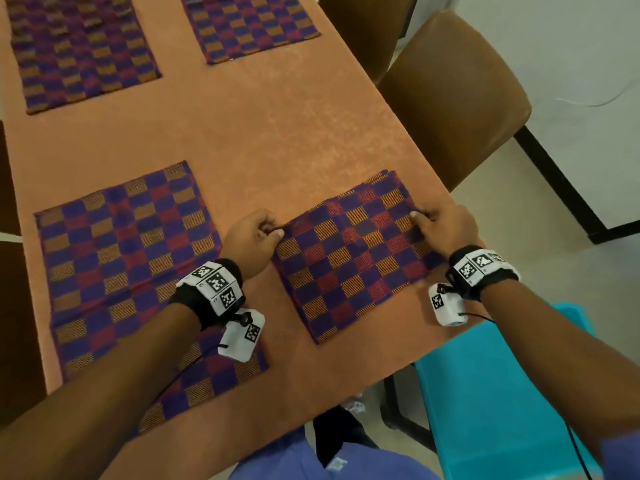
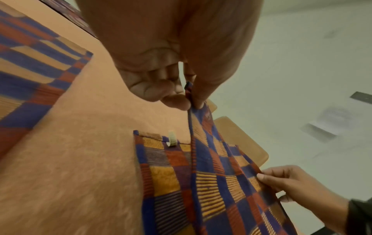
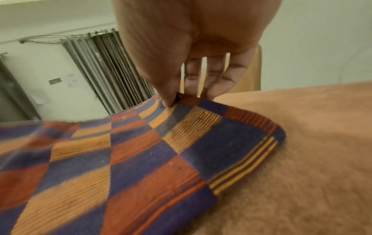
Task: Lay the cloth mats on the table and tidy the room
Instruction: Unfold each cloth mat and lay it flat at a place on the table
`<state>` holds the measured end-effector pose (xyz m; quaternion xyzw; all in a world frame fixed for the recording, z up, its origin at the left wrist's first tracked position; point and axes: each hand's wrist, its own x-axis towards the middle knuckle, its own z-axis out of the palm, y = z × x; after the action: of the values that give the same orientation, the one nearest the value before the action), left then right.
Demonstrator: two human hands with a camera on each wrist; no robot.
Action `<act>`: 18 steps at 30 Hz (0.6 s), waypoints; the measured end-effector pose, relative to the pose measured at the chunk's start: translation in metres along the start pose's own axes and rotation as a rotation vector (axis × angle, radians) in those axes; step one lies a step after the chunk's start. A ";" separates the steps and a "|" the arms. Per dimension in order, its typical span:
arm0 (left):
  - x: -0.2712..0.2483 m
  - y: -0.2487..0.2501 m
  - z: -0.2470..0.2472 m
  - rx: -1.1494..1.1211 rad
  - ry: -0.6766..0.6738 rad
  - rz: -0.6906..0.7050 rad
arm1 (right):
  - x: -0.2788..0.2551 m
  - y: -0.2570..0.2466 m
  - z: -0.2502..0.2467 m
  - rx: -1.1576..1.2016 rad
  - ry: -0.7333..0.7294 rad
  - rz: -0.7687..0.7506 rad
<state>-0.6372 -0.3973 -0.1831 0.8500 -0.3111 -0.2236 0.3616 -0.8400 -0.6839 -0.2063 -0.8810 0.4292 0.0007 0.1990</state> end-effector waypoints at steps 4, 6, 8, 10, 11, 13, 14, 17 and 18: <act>0.010 0.008 -0.017 -0.100 0.023 0.002 | -0.004 -0.002 -0.007 -0.130 0.210 -0.051; 0.022 0.009 -0.028 -0.165 0.057 -0.039 | -0.001 -0.012 -0.014 -0.098 0.296 -0.095; 0.041 0.010 -0.040 -0.215 0.079 -0.058 | 0.013 -0.024 -0.022 -0.003 0.293 -0.100; 0.068 0.010 -0.056 -0.213 0.075 -0.082 | 0.036 -0.043 -0.030 0.107 0.257 -0.054; 0.084 0.009 -0.065 -0.193 0.078 -0.098 | 0.051 -0.056 -0.034 0.163 0.240 -0.047; 0.119 0.007 -0.089 -0.130 0.103 -0.094 | 0.089 -0.085 -0.041 0.273 0.197 -0.070; 0.136 0.006 -0.101 -0.101 0.132 -0.084 | 0.110 -0.099 -0.043 0.304 0.176 -0.089; 0.183 0.006 -0.137 -0.093 0.229 -0.121 | 0.164 -0.136 -0.048 0.338 0.060 -0.128; 0.192 0.004 -0.143 -0.077 0.222 -0.156 | 0.174 -0.142 -0.049 0.334 0.011 -0.117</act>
<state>-0.4169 -0.4641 -0.1188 0.8766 -0.1935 -0.1673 0.4077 -0.6305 -0.7543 -0.1417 -0.8591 0.3726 -0.0869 0.3400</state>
